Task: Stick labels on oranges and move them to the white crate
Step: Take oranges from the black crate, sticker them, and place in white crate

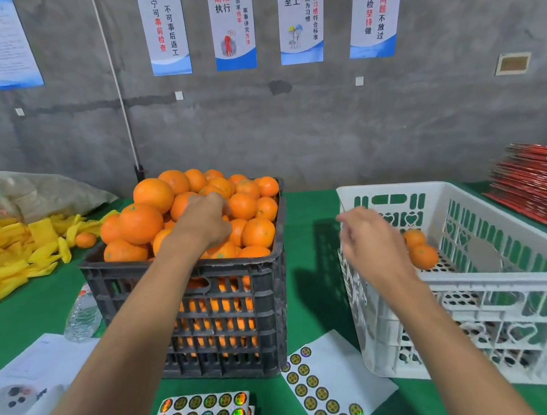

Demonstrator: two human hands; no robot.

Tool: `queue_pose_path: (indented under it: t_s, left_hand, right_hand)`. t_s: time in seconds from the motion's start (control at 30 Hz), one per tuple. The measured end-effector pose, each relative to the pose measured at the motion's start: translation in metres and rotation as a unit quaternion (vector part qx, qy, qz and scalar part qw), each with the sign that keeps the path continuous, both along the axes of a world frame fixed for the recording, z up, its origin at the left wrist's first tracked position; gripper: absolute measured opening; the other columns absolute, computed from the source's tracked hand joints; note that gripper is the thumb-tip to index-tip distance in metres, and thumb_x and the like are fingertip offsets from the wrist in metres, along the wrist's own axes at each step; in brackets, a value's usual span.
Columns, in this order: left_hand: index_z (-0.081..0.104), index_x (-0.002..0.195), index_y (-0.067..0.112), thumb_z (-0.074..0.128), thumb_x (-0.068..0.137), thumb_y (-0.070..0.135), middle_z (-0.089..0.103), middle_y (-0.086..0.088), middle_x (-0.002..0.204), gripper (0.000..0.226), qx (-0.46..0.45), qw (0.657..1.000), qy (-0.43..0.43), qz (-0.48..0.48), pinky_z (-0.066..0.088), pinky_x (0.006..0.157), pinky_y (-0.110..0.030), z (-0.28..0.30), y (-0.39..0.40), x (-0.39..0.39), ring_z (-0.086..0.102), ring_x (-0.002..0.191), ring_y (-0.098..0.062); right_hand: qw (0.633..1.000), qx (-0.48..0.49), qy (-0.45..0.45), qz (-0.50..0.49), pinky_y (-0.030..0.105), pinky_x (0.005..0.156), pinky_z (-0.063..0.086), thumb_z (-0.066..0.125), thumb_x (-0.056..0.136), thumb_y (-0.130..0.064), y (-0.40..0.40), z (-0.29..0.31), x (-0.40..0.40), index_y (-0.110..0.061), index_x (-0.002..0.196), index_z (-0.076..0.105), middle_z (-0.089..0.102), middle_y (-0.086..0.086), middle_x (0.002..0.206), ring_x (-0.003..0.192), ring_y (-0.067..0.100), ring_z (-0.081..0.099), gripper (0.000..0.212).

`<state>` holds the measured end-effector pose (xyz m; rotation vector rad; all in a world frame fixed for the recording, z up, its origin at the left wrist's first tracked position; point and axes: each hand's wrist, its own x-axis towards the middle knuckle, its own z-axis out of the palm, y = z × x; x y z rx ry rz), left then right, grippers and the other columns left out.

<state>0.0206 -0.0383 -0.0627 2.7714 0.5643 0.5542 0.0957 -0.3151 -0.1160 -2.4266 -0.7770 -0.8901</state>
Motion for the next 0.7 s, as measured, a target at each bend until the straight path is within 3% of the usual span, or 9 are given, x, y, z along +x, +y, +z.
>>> queue_pose_path:
  t_s: [0.07,0.13,0.27,0.43,0.5,0.6,0.7]
  left_hand:
    - [0.067,0.124,0.008,0.062,0.095,0.018,0.065,-0.023,0.115,0.031,0.034,0.994,-0.106,-0.011,0.044,0.097,-0.045,-0.005,-0.01,0.0,0.054,0.116,-0.043]
    - [0.067,0.126,0.004,0.061,0.099,0.022,0.067,-0.021,0.12,0.033,0.029,0.979,-0.197,-0.032,0.041,0.1,-0.047,-0.007,-0.024,0.001,0.056,0.116,-0.044]
    - [0.06,0.137,0.004,0.061,0.1,0.024,0.061,-0.017,0.138,0.042,-0.01,0.967,-0.242,-0.086,0.036,0.112,-0.044,-0.01,-0.047,0.009,0.051,0.131,-0.034]
    - [0.058,0.139,0.003,0.059,0.103,0.024,0.058,-0.018,0.139,0.042,-0.017,0.956,-0.28,-0.081,0.032,0.112,-0.038,-0.02,-0.053,0.01,0.048,0.131,-0.036]
    - [0.059,0.138,0.002,0.059,0.103,0.023,0.059,-0.019,0.137,0.041,-0.025,0.951,-0.296,-0.084,0.033,0.112,-0.04,-0.022,-0.051,0.01,0.049,0.13,-0.037]
    - [0.059,0.137,0.002,0.059,0.103,0.023,0.06,-0.018,0.136,0.04,-0.03,0.948,-0.306,-0.081,0.032,0.11,-0.039,-0.026,-0.049,0.01,0.051,0.129,-0.036]
    - [0.058,0.139,0.005,0.057,0.104,0.026,0.058,-0.015,0.138,0.041,-0.013,0.952,-0.295,-0.077,0.032,0.106,-0.035,-0.029,-0.05,0.012,0.05,0.127,-0.035]
  right_hand:
    - [0.995,-0.066,-0.011,0.068,0.037,0.087,0.056,0.054,0.096,-0.009,0.017,-0.02,-0.016,-0.009,0.118,0.068,0.066,0.005,0.112,0.099,0.02,0.06,0.025]
    - [0.981,-0.162,0.02,0.105,0.038,0.083,0.056,0.054,0.094,-0.006,0.035,-0.047,-0.028,-0.008,0.111,0.066,0.062,0.006,0.106,0.096,0.024,0.058,0.021]
    - [0.927,-0.28,0.217,0.124,0.048,0.086,0.057,0.048,0.094,0.001,0.047,-0.105,-0.028,0.0,0.104,0.069,0.066,0.018,0.104,0.093,0.038,0.066,0.023]
    - [0.896,-0.235,0.316,0.206,0.036,0.09,0.051,0.054,0.097,-0.024,0.023,-0.173,-0.013,-0.008,0.107,0.073,0.061,0.006,0.109,0.098,0.02,0.059,0.027]
    - [0.893,-0.182,0.349,0.216,0.03,0.099,0.044,0.056,0.098,-0.037,0.016,-0.186,-0.007,-0.016,0.12,0.073,0.056,-0.004,0.115,0.108,0.01,0.051,0.034]
    - [0.895,-0.125,0.37,0.216,0.025,0.106,0.032,0.061,0.096,-0.049,0.013,-0.199,-0.002,-0.022,0.134,0.065,0.051,-0.015,0.12,0.117,0.002,0.042,0.047]
    - [0.901,-0.087,0.365,0.218,0.023,0.105,0.034,0.059,0.094,-0.056,0.012,-0.212,-0.001,-0.027,0.135,0.064,0.047,-0.026,0.117,0.115,-0.01,0.038,0.05]
